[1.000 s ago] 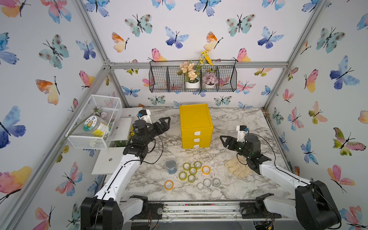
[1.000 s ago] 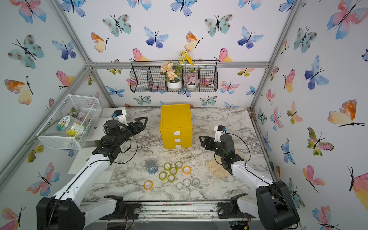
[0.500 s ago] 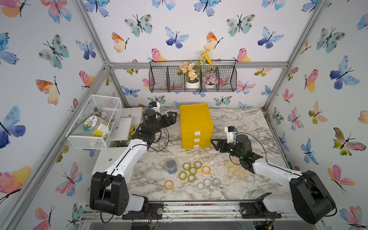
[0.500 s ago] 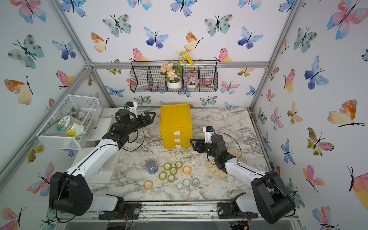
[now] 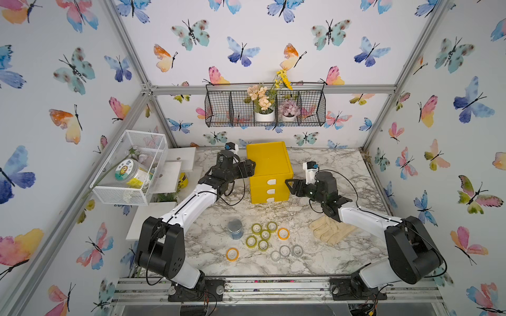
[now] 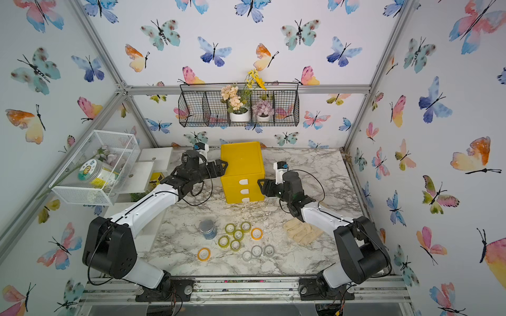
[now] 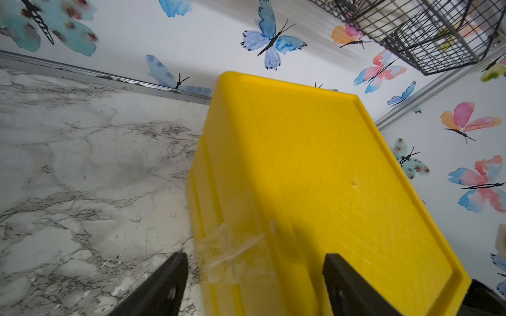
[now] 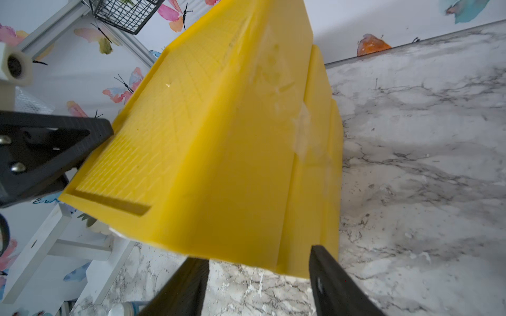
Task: Place the transparent tape into the drawer according to color
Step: Adjust the storage box at the center of the board.
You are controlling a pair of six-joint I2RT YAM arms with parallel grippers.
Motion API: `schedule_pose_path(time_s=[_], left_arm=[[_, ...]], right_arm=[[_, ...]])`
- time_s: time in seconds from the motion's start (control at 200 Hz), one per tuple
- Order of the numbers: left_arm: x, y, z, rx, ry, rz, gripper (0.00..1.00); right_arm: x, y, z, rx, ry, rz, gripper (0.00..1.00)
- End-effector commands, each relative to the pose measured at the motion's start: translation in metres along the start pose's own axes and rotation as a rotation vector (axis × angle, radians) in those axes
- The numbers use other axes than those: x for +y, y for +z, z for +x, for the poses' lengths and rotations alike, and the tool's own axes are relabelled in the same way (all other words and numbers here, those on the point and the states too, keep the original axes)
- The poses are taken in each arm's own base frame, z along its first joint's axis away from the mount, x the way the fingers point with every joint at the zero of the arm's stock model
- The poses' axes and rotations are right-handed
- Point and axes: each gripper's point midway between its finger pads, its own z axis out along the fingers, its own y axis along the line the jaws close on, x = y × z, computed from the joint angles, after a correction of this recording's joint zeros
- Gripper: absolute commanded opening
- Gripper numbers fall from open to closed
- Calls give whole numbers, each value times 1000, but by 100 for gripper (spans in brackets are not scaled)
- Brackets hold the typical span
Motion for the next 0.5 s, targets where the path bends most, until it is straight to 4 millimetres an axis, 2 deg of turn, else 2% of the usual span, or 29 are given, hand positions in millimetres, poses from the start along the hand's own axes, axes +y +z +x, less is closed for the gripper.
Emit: schedule_pose_path(time_s=[0.0, 0.13, 0.3, 0.395, 0.491], left_arm=[[-2, -7, 5, 12, 25, -25, 81], [-6, -13, 13, 25, 18, -26, 80], [-22, -18, 29, 56, 7, 15, 80], [-29, -19, 36, 83, -19, 39, 80], [-40, -25, 35, 86, -51, 65, 81]], right_arm=[[-4, 8, -26, -58, -34, 56, 63], [-2, 20, -40, -59, -44, 71, 63], [1, 34, -55, -62, -39, 77, 63], [-1, 37, -63, -61, -26, 102, 65], [-1, 34, -70, -56, -5, 128, 67]])
